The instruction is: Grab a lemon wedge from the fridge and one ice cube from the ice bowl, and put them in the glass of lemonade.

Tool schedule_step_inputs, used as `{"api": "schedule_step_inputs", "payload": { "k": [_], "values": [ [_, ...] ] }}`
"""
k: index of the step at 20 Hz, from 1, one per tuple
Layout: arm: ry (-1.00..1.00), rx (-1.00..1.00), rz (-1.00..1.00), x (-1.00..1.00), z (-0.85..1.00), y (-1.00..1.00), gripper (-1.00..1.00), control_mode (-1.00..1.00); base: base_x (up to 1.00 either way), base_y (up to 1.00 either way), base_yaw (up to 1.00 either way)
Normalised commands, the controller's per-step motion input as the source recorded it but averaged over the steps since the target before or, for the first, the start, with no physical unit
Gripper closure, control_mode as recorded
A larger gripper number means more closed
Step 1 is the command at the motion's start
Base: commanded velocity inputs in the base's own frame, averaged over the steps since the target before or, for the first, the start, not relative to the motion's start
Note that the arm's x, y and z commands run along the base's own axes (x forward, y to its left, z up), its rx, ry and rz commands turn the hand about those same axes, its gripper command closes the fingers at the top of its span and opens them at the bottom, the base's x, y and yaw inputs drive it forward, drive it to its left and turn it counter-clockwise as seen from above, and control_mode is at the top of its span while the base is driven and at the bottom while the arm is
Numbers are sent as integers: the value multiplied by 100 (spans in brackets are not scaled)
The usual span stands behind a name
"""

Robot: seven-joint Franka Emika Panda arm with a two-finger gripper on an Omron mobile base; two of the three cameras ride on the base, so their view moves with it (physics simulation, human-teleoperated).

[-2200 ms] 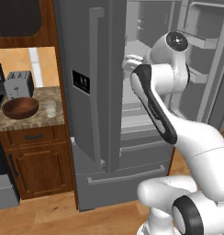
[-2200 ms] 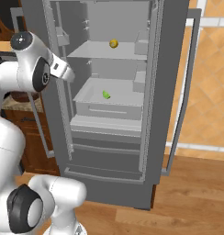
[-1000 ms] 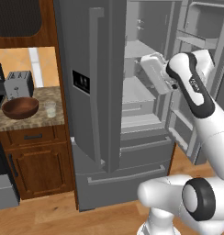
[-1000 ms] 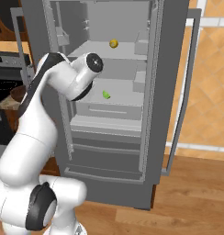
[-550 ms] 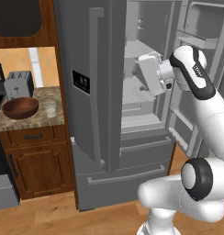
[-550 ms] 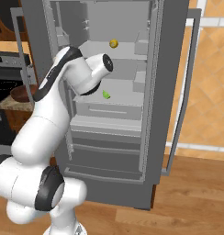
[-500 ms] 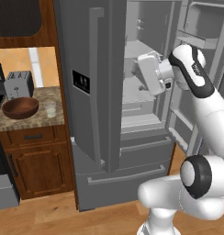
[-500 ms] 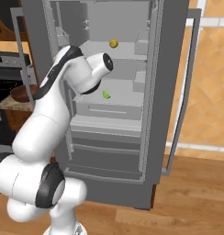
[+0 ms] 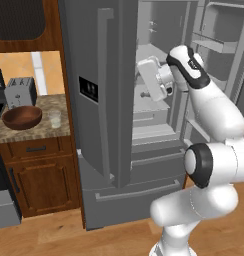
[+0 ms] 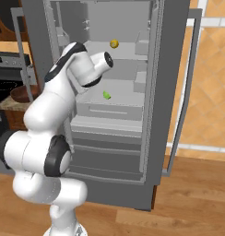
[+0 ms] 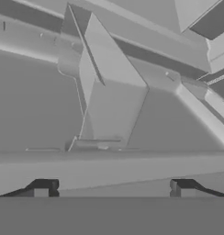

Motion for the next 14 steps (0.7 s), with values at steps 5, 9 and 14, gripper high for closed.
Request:
{"api": "schedule_step_inputs", "payload": {
  "k": [5,9,14],
  "values": [
    [15,0,6,2,-12,54,-100,-100,0,0,0],
    [8,0,7,0,-4,65,-100,-100,0,0,0],
    [-1,0,4,-19,-12,73,-100,-100,0,0,0]
  ]
}}
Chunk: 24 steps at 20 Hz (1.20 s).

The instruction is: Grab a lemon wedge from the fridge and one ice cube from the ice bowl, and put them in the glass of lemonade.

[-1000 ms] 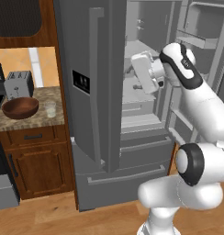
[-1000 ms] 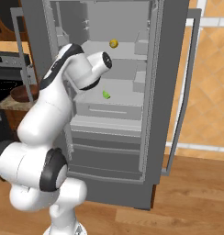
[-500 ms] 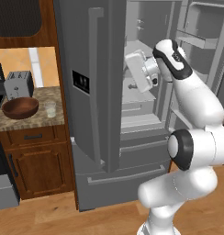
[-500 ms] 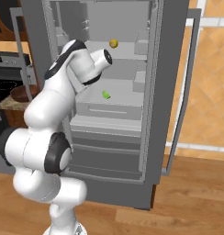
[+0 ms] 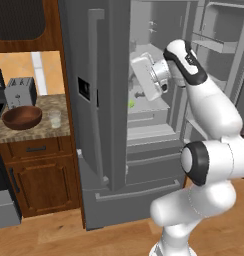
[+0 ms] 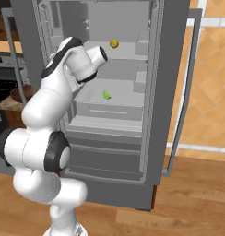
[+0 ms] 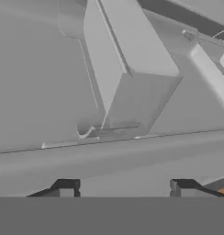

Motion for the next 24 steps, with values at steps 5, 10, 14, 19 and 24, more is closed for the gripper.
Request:
{"api": "schedule_step_inputs", "payload": {
  "k": [5,10,14,19,24],
  "values": [
    [-14,10,0,-64,-36,63,-100,-100,0,0,0],
    [-23,6,-9,-41,0,75,-100,-100,0,0,0],
    [-18,0,-9,-19,7,86,-100,-100,0,0,0],
    [-4,0,-7,-20,3,78,-100,-100,0,0,0],
    [1,0,-2,-55,24,29,-100,-100,0,0,0]
  ]
}}
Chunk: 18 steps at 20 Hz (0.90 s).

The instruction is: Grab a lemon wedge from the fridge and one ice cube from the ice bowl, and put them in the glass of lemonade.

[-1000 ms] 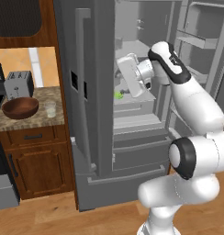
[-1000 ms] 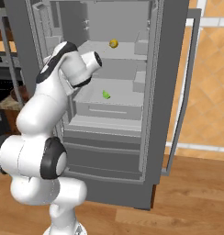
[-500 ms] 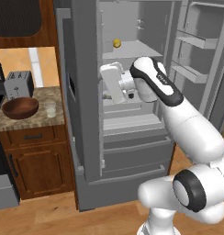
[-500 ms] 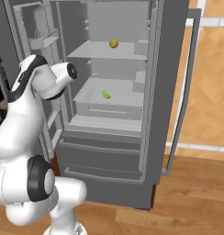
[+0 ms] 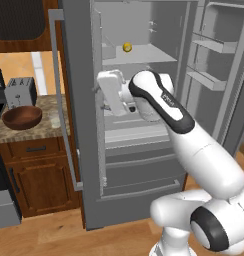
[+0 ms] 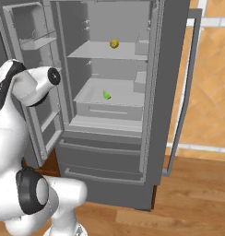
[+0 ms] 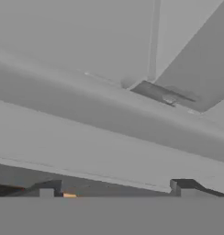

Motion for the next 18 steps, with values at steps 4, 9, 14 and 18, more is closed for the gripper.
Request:
{"api": "schedule_step_inputs", "payload": {
  "k": [4,9,14,18],
  "values": [
    [0,0,0,-89,77,-26,-100,-100,0,0,0],
    [0,-4,0,-61,58,-58,-100,-100,0,0,0],
    [-9,-39,0,-34,34,-45,-100,-100,0,0,0],
    [-9,-53,0,-6,13,-51,-100,-100,0,0,0]
  ]
}}
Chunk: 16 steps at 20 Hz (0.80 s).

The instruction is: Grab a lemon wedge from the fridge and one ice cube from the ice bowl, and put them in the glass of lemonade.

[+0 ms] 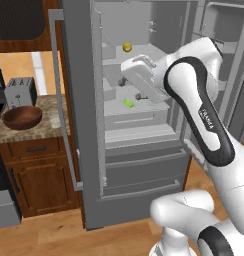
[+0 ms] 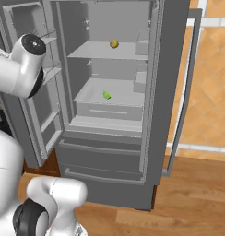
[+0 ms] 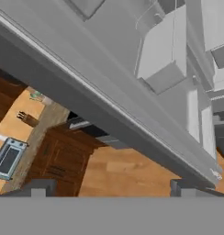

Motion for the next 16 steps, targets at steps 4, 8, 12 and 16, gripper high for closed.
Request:
{"api": "schedule_step_inputs", "payload": {
  "k": [4,8,12,16],
  "values": [
    [-2,-49,0,-2,-1,-60,-100,-100,0,0,0],
    [-2,-26,-4,-54,-36,-83,-100,-100,0,0,0],
    [1,-13,-9,-57,-82,-68,-100,-100,0,0,0],
    [25,-18,-2,31,-99,-18,-100,-100,0,0,0]
  ]
}}
